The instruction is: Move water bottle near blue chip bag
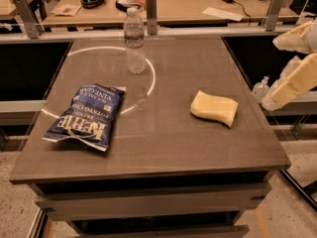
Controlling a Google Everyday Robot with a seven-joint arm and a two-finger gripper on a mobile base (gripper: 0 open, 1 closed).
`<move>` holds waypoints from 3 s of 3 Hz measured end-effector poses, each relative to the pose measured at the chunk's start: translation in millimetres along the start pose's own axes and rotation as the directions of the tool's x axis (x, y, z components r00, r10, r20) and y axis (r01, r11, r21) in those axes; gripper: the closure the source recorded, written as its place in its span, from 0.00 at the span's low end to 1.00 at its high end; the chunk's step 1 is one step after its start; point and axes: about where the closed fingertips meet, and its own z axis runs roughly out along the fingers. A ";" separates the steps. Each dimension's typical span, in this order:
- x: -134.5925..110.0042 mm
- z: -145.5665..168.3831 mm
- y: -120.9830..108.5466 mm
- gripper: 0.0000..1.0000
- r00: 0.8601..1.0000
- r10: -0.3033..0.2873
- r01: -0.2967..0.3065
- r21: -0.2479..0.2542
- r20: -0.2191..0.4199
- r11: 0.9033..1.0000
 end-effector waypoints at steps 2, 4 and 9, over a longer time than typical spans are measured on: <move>-3.2 20.0 -17.1 0.00 0.979 0.161 -0.163 0.007 0.127 0.987; -9.3 51.7 -33.9 0.00 0.918 0.252 -0.283 0.062 0.308 0.957; -44.0 99.1 -67.6 0.00 0.847 0.114 -0.192 0.099 0.520 0.976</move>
Offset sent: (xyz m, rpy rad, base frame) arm 0.0369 -0.0004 -0.0303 0.2300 0.0718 -0.3040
